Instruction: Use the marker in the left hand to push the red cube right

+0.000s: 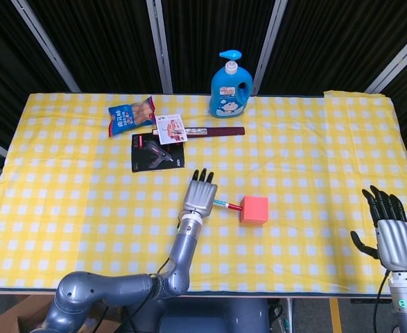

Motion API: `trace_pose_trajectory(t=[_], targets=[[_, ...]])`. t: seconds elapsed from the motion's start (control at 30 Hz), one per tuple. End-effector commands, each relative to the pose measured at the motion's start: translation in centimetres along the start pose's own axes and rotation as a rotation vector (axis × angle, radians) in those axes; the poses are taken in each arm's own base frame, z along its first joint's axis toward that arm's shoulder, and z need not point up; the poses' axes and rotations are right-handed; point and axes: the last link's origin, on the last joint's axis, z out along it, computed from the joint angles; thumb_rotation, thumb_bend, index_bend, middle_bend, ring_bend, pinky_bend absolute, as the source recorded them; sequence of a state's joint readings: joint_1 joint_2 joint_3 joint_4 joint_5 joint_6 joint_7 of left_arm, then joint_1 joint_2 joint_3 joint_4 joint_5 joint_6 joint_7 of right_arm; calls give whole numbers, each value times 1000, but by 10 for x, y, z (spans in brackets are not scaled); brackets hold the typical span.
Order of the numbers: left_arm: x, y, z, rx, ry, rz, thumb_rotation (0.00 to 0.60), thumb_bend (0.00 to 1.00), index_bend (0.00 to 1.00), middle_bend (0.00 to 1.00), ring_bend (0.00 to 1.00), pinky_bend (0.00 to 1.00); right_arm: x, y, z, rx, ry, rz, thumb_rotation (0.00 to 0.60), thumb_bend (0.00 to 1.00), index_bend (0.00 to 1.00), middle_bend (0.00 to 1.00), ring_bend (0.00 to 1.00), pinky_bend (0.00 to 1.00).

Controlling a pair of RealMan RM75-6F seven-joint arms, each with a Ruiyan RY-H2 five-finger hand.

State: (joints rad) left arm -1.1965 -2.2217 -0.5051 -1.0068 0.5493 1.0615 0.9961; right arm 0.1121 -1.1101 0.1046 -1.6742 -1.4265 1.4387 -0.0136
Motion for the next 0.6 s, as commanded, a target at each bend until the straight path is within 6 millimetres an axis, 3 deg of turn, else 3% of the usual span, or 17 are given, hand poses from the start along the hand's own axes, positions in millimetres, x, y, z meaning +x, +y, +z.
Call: trace_pose_trajectory(t=[0.03, 0.27, 0.6], targets=[[0, -5, -1, 8, 3, 1, 600, 507, 551, 97, 0, 78, 0, 0, 0, -1, -1, 0, 600, 379, 0, 0, 0, 0], [7, -44, -10, 37, 32, -4, 600, 507, 551, 97, 0, 78, 0, 1, 0, -4, 2, -4, 600, 378, 0, 0, 0, 0], [31, -158, -59, 101, 88, 11, 600, 501, 551, 96, 0, 78, -1, -1, 0, -3, 6, -19, 600, 379, 0, 0, 0, 0]])
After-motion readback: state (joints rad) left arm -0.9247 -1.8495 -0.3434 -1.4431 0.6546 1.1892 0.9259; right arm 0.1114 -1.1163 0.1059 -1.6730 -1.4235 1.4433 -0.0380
